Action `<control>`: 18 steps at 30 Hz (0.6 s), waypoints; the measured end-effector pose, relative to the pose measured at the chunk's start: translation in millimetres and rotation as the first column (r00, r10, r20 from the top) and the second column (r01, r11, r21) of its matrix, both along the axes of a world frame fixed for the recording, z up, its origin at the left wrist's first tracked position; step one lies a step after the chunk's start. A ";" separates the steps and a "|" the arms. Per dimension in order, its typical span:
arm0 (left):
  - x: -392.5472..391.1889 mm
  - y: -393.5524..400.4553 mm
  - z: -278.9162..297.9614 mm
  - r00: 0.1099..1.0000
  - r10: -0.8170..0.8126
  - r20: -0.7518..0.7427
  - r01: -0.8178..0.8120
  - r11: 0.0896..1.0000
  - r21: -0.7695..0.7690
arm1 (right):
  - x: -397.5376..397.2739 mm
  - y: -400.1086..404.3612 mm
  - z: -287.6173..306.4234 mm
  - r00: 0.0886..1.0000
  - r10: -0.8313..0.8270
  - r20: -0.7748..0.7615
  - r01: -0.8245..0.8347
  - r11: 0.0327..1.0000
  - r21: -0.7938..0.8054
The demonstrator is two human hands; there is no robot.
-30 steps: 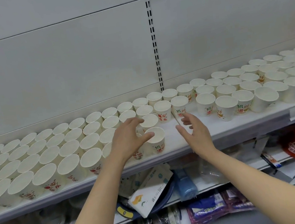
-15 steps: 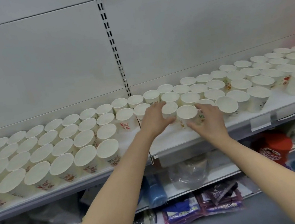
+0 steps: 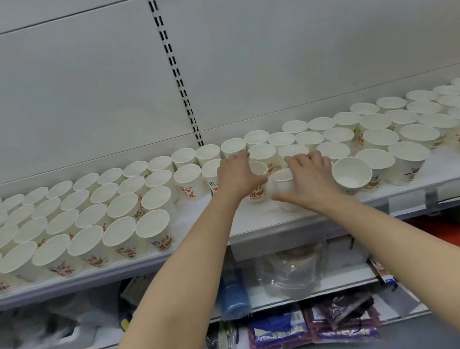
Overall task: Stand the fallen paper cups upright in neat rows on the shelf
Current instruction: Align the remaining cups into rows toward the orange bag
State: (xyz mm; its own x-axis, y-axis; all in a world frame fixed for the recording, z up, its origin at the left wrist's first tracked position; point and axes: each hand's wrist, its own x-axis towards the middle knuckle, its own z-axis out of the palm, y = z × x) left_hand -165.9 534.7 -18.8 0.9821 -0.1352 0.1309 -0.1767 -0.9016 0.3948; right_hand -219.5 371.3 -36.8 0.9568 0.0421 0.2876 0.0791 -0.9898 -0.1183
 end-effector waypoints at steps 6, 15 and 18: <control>-26.8 59.4 21.4 1.000 -0.007 -0.001 0.007 1.000 -0.028 | 2.7 7.1 4.3 0.996 -0.068 -0.058 0.067 0.998 -0.009; -41.6 142.7 31.3 0.993 0.053 -0.105 -0.046 0.997 0.065 | -6.5 30.2 6.1 0.992 -0.049 0.115 0.038 0.994 0.101; -35.9 144.9 23.7 0.995 0.040 -0.096 -0.023 0.985 0.169 | -7.4 48.7 5.8 0.986 0.130 0.104 -0.161 0.899 0.406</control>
